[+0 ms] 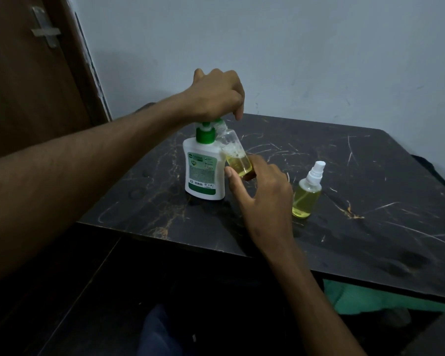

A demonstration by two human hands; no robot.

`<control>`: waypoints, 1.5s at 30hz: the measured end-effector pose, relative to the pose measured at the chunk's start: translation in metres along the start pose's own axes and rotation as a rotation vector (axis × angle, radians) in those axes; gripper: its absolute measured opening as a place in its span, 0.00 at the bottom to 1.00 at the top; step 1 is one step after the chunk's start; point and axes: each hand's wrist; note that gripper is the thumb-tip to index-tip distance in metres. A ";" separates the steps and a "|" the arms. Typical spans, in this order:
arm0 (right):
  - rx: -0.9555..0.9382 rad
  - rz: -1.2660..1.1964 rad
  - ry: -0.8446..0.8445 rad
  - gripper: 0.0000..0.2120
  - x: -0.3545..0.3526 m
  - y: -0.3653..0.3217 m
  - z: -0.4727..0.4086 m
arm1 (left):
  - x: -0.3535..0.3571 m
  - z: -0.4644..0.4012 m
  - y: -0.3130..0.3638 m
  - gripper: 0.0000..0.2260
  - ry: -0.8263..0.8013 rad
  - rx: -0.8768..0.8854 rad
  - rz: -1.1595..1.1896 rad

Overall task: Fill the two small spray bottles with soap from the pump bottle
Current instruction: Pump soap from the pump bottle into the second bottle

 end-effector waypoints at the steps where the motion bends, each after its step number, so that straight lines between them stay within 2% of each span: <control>1: -0.002 -0.001 -0.001 0.16 0.000 0.000 0.000 | 0.001 0.001 -0.001 0.10 -0.006 0.003 0.000; 9: 0.027 0.011 -0.040 0.18 0.000 0.001 -0.001 | -0.001 0.001 0.000 0.12 -0.003 -0.021 0.031; 15: 0.019 0.015 -0.042 0.17 0.000 0.000 0.000 | 0.000 0.004 0.000 0.09 -0.010 -0.032 0.017; 19: 0.022 0.011 -0.046 0.18 0.000 0.001 0.000 | -0.003 0.004 0.004 0.15 -0.004 -0.039 0.041; 23: 0.019 0.020 -0.048 0.18 0.000 0.000 0.000 | 0.000 0.005 0.002 0.10 0.001 -0.025 0.023; 45: 0.019 0.002 -0.061 0.17 0.001 0.001 0.000 | 0.002 0.003 -0.001 0.09 -0.005 -0.050 0.005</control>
Point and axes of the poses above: each hand's wrist, its own z-axis away from the middle knuckle, its own x-axis out of the palm, y = z × x, and after that the axes turned 12 degrees about z, right-handed
